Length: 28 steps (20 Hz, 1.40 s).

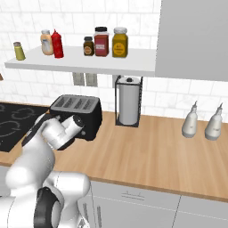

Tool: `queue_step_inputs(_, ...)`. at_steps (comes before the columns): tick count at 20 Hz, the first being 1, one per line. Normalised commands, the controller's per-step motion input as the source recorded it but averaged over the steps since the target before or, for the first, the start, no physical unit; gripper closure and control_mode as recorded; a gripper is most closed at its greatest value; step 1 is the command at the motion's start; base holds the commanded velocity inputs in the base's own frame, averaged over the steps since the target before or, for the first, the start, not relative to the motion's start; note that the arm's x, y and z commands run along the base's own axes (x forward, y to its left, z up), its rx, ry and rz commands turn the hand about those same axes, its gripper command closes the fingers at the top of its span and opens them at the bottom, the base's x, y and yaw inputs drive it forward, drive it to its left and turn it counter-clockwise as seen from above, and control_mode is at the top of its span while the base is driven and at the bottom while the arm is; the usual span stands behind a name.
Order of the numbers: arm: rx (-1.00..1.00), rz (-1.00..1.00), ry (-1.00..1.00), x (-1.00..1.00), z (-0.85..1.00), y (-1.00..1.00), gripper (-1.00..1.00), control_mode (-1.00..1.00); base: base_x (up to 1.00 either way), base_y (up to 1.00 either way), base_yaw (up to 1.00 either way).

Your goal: Put the shaker and condiment bottle from the counter next to their counterparts in the cabinet.

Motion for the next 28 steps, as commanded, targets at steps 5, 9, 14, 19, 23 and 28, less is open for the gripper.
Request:
queue_step_inputs(5,0.05,0.0,0.0,0.0,-0.33,0.08,-1.0,-1.0,0.0,0.0,0.0)
queue_step_inputs(9,0.04,0.0,0.0,0.0,-0.25,0.16,-1.0,-1.0,0.0,0.0,0.0)
queue_step_inputs(14,0.06,0.0,0.0,0.03,-0.07,0.07,-1.0,-1.0,0.0,0.0,0.0)
queue_step_inputs(19,0.03,0.0,0.0,0.21,0.0,0.0,-1.0,-1.0,0.0,0.0,0.0)
queue_step_inputs(23,0.0,0.0,0.0,0.19,-0.08,0.07,-1.0,-1.0,0.0,0.0,0.0)
queue_step_inputs(28,0.0,0.0,0.0,0.14,-0.1,0.11,-1.0,-1.0,0.0,0.0,0.0)
